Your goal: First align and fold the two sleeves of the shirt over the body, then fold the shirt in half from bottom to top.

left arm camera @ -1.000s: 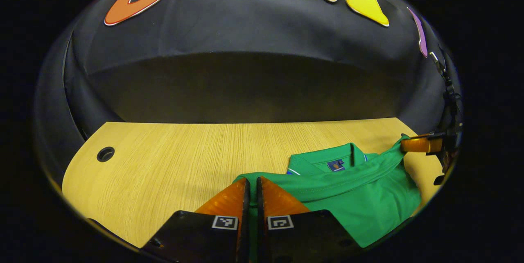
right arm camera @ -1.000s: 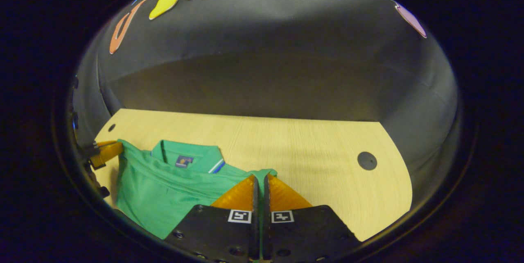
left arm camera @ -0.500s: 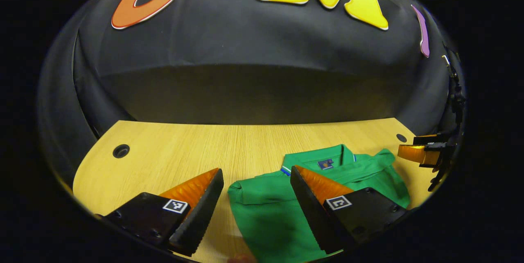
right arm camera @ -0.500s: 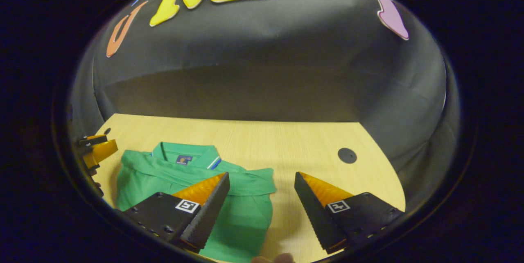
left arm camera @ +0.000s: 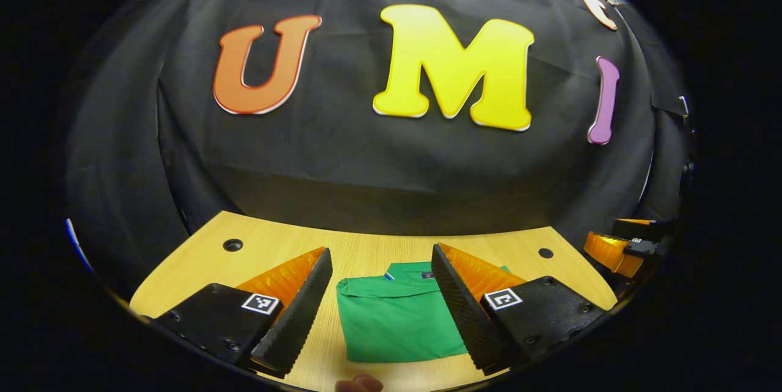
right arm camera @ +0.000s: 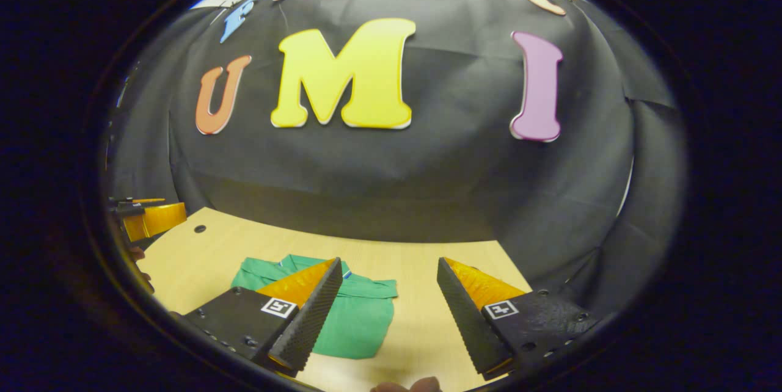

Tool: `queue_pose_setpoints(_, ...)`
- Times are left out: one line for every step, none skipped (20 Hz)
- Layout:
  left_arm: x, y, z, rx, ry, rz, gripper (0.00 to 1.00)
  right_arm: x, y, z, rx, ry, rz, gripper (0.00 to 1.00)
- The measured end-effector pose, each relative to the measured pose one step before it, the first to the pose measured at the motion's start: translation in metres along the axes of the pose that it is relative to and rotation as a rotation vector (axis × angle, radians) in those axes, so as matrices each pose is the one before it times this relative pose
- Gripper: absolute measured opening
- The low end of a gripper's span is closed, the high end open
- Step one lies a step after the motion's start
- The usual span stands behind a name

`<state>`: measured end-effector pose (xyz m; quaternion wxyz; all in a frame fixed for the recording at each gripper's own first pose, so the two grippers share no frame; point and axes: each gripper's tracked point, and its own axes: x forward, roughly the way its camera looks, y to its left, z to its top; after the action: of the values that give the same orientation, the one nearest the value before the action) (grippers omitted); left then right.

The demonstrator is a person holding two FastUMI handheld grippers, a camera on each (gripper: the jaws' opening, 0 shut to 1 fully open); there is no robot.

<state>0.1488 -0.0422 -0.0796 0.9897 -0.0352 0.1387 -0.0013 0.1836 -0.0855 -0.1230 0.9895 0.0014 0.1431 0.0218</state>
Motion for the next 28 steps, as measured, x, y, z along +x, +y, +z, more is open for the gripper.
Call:
queue_pose_setpoints(-0.0261,-0.0064,0.00998,0.00225,-0.0223,0.00969,1.0,-0.02099,-0.0009,0.00645,0.00133,-0.03142,0.00588,0.95)
queue_pose_setpoints(-0.02466,-0.0062,0.00797,-0.0002,-0.0191,0.01024,1.0,-0.02657,-0.00061,0.00695,-0.00589,-0.0342,0.01156,0.95)
queue_pose_setpoints(-0.02274,-0.00424,0.0054,0.00079,-0.01129,0.00962,1.0,-0.02265,-0.00086,0.0037,-0.00742,-0.01959,0.01097,0.95)
queue_pose_setpoints(-0.02328,-0.00521,0.00624,-0.00483,-0.01713,0.00754,1.0,-0.02245,0.00312,0.00412,0.00079,-0.01657,0.01688,0.95)
queue_pose_setpoints(-0.0228,-0.0037,0.00561,-0.00909,-0.00972,0.00591,1.0,-0.02292,0.00512,0.0042,0.0091,-0.00765,0.01675,0.95)
queue_pose_setpoints(-0.02078,-0.00479,0.00429,-0.00884,-0.01243,-0.00427,1.0,-0.02223,0.00513,0.00373,0.00849,-0.00632,0.01486,0.95)
queue_pose_setpoints(-0.01656,-0.00652,0.00268,-0.00833,-0.00267,-0.01346,1.0,-0.01936,0.00493,0.00376,0.00233,-0.01065,0.00559,0.95)
queue_pose_setpoints(-0.01617,-0.00476,0.00117,-0.00116,-0.00073,-0.00511,1.0,-0.01725,0.00531,0.00385,0.00384,-0.01406,-0.00038,0.95)
queue_pose_setpoints(-0.01397,-0.00155,0.00125,0.00599,-0.00845,0.00158,1.0,-0.01607,0.005,0.00173,0.01403,-0.00768,-0.00788,0.95)
queue_pose_setpoints(-0.00999,-0.00083,0.0031,0.00994,-0.01552,-0.00493,1.0,-0.01307,0.00411,0.00199,0.01834,-0.01091,-0.00656,0.95)
queue_pose_setpoints(-0.00883,0.00055,0.00112,0.01074,-0.00309,0.00063,1.0,-0.01129,0.00394,0.00067,0.00525,-0.00247,-0.01062,0.97)
queue_pose_setpoints(-0.00837,-0.00077,-0.00053,0.00948,-0.00387,-0.00105,1.0,-0.00829,0.00347,-0.00023,-0.00262,0.00101,-0.00412,0.94)
queue_pose_setpoints(-0.00882,-0.00064,0.00517,0.01839,-0.02275,-0.00208,1.0,-0.00703,0.00545,0.00189,-0.00814,-0.00578,0.00526,0.94)
queue_pose_setpoints(-0.00595,0.0012,0.00395,0.01517,-0.01618,-0.00279,0.98,-0.00435,0.00306,0.00288,-0.01331,-0.00699,-0.00157,0.97)
queue_pose_setpoints(-0.00555,-0.00125,0.00389,0.00617,-0.01372,-0.00674,1.0,-0.00346,0.00008,0.00106,-0.01217,0.00044,-0.00694,0.97)
queue_pose_setpoints(-0.00459,-0.00003,0.0031,0.00097,-0.00895,-0.00491,1.0,-0.00418,0.00247,0.00247,0.00073,-0.00001,-0.00236,0.97)
queue_pose_setpoints(-0.00281,0.0031,0.00263,-0.00371,-0.00843,0.00041,1.0,-0.00483,0.00388,0.0035,0.00845,-0.00661,0.00162,0.97)
queue_pose_setpoints(-0.00207,0.00175,0.00267,-0.00393,-0.00661,-0.00196,1.0,-0.00366,0.00218,0.00547,0.00602,-0.01389,-0.00381,0.97)
queue_pose_setpoints(-0.00096,0.00057,0.00377,0.00462,-0.0078,-0.00114,1.0,-0.00184,0.00118,0.00294,-0.00118,-0.01327,-0.00557,0.97)
queue_pose_setpoints(-0.00071,0.00321,0.00099,0.00613,-0.00354,0.00361,1.0,-0.00207,0.00266,0.00175,-0.009,-0.00693,-0.00038,0.94)
queue_pose_setpoints(-0.0004,0.00135,0.0018,0.00033,-0.00753,-0.00493,1.0,-0.00167,0.00218,-0.00021,-0.0094,-0.00717,-0.00221,0.95)
queue_pose_setpoints(0.00071,-0.00021,0.00166,-0.00133,-0.00524,-0.0025,1.0,-0.00187,0.00139,0.00211,-0.00372,-0.00332,-0.00518,0.96)
queue_pose_setpoints(-0.00132,-0.0003,-0.00013,0.00084,0.00328,0.00118,1.0,-0.0023,0.00118,-0.00066,0.00213,0.00437,-0.00222,0.97)
queue_pose_setpoints(-0.00093,-0.0005,0.00125,0.00256,-0.00494,-0.00149,1.0,-0.00172,0.00115,0.00054,0.00176,0.00028,-0.00094,0.95)
queue_pose_setpoints(0.00077,-0.001,0.00374,0.00751,-0.01097,-0.00465,1.0,-0.00043,-0.00088,0.00252,-0.00204,-0.00556,-0.00629,0.97)
queue_pose_setpoints(0.00028,-0.00128,0.00148,0.01132,-0.00457,-0.00293,1.0,-0.00124,-0.00228,0.0018,-0.00388,-0.00327,-0.00944,0.97)
queue_pose_setpoints(-0.00006,-0.00186,0.0006,0.00552,-0.00019,-0.00588,1.0,-0.0006,-0.00127,0.00016,0.00042,-0.00203,-0.00519,0.94)
queue_pose_setpoints(-0.00054,-0.00343,-0.0004,-0.00272,-0.00158,-0.01023,1.0,-0.00141,-0.00017,0.00212,0.0043,-0.00301,-0.00341,0.95)
